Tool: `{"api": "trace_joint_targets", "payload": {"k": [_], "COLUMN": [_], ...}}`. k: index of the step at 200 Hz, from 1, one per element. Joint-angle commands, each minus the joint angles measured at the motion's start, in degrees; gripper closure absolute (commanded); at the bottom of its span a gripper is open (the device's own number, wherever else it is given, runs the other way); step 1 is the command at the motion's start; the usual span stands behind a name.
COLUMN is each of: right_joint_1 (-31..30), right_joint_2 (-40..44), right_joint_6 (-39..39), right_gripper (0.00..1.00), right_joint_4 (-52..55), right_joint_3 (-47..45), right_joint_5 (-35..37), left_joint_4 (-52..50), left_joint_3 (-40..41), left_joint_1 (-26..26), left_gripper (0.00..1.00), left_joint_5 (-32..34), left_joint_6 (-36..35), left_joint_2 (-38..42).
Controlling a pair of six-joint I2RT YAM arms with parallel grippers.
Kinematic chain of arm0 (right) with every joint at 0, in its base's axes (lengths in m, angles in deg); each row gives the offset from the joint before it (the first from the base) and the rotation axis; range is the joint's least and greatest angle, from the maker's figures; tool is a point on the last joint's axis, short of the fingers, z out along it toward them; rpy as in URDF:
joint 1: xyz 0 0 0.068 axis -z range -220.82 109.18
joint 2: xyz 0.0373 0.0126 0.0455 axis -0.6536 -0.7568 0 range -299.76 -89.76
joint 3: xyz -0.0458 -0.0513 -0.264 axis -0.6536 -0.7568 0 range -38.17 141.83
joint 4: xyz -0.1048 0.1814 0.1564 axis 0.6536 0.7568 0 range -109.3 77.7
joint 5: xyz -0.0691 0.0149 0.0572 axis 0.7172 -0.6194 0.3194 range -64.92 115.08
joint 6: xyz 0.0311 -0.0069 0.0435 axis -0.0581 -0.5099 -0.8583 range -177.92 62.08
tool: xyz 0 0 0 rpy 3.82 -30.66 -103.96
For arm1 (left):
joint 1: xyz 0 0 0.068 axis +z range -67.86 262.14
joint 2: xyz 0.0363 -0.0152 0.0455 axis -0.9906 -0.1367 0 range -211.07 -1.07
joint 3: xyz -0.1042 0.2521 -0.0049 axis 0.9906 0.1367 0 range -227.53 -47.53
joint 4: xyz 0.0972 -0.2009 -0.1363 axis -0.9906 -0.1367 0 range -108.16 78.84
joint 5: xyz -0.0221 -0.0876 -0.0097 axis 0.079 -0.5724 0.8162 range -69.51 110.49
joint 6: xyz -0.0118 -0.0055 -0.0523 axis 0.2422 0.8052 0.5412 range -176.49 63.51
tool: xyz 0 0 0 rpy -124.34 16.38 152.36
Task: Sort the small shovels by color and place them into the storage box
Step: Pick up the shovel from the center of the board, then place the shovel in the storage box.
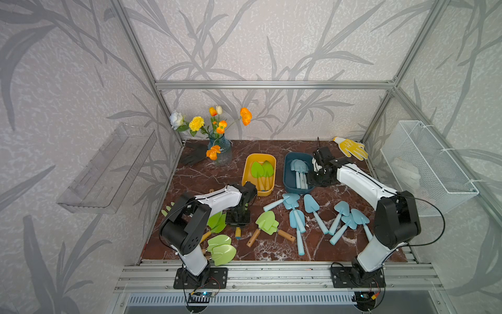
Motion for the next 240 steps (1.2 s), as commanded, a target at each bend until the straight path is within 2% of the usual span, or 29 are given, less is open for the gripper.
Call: {"api": "trace_joint_targets", "payload": {"k": [1,26,47,82,121,152,180,199,240], "right_joint_1": [0.2,0.2,0.2,0.2,0.2,0.3,0.3,0.3,0.3], "right_joint_2": [1.1,1.4,2.2,5.4,10.2,13.7,15.8,17.0,18.4], "right_joint_6": [-0.2,-0.2,-0.1,0.6,0.9,0.5,0.3,0.1,-0.3], "right_gripper": [0.59,0.59,0.59,0.59,0.59,0.59,0.59,0.59,0.59], "right_joint_4": [-0.4,-0.4,-0.3,0.3,1.6,2.5,3.3,3.7,4.0], "right_joint_3": [-0.4,-0.4,-1.1,-3.7,-7.6,-10.6,-12.6,-13.8,-15.5], "right_joint_5": [0.1,0.1,0.6,2.2,3.7,4.7,5.6,6.3,6.5], "left_joint_4": [-4.1,-7.4,-8.6,-10.6,-12.2,-15.0,-16.3,-16.4,-16.6], "left_joint_3": [-4.8,-12.9,-21.5,-38.6,-54.8,-64.6,-68.4,-68.8,-67.7], "left_joint_1": [1.1,2.0,3.1,4.3,5.9,6.8,6.8,6.8,6.8], "left_gripper": [1.00,1.00,1.00,1.00,1.00,1.00,1.00,0.86,0.70], "left_joint_5": [7.4,8.9,7.3,4.7,2.6,1.8,1.0,0.0,-1.3], "left_joint_6": [2.4,1.0,-2.7,-8.3,-9.6,-10.6,-11.1,-11.3,-11.1], "left_joint_2": [4.0,4.4,0.8,-12.8,-27.8,-37.0,-41.6,-42.7,-42.8]}}
